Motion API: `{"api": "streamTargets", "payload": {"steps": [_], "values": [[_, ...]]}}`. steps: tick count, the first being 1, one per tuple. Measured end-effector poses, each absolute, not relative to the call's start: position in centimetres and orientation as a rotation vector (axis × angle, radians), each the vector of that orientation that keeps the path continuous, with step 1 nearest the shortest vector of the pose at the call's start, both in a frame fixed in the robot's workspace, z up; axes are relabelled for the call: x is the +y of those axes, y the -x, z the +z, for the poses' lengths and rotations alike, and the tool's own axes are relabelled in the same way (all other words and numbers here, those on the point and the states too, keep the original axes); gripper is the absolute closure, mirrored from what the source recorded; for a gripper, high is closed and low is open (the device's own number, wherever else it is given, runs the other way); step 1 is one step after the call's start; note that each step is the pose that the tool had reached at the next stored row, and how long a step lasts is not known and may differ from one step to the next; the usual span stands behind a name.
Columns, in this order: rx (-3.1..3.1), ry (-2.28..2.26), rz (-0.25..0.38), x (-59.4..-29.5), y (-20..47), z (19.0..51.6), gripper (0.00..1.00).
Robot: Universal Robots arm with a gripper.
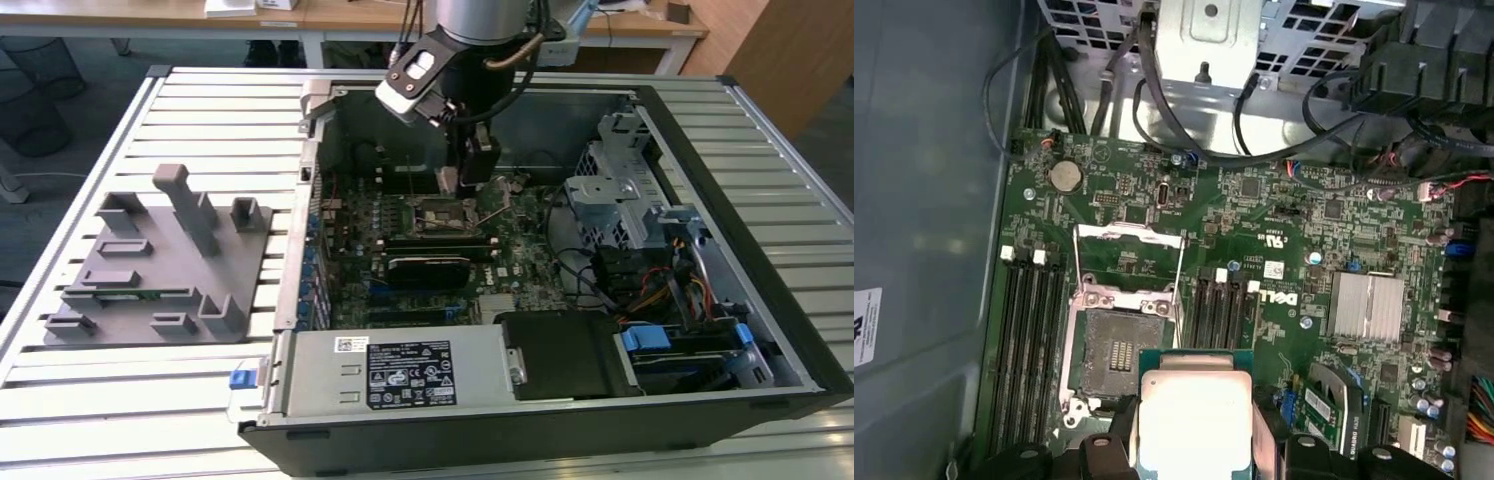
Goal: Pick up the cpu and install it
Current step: 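Place the cpu into insertion slot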
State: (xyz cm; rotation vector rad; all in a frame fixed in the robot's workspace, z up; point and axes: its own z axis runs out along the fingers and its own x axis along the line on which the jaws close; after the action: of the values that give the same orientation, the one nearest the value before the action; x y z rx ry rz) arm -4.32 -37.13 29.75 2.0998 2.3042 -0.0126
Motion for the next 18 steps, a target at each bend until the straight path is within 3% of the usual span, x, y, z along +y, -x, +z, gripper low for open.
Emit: {"api": "streamTargets", "payload": {"steps": [18], "values": [[2.273, -2.140, -0.005, -35.0, 4.3, 27.2, 0.46]]}}
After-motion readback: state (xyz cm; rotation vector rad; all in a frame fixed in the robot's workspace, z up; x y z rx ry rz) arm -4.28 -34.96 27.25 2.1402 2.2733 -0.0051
